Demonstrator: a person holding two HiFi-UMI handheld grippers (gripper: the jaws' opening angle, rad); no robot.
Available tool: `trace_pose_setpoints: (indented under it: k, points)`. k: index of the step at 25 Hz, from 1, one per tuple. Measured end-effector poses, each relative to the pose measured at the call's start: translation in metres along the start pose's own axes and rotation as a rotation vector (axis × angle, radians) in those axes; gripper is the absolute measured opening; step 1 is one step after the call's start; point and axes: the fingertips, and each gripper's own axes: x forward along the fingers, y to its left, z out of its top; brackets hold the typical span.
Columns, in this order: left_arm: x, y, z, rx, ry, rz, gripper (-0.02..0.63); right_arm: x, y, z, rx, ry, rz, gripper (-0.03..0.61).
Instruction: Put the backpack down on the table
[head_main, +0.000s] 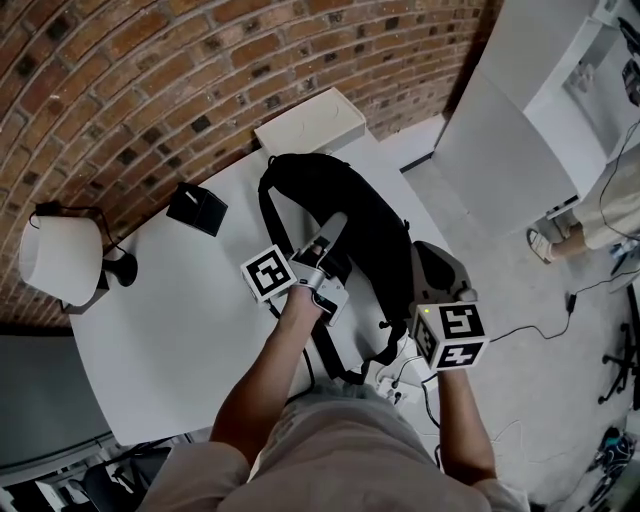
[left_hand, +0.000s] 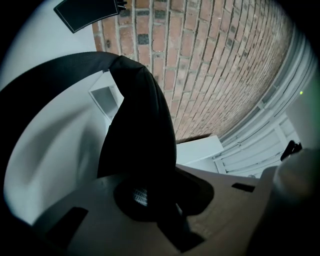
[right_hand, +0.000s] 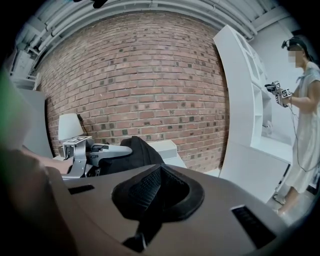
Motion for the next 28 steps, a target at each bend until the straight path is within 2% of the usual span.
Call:
trace_pose_setpoints:
  k: [23, 28]
  points:
    - [-0.060, 0.043, 0.007, 0.050, -0.031, 0.127, 0.051, 0.008, 0.066, -0.005, -0.063, 0.018, 0.135, 0.002]
    - [-0.079, 0.057, 0.007, 0.057, -0.028, 0.180, 0.067, 0.007, 0.078, -0.008, -0.076, 0.028, 0.163, 0.002]
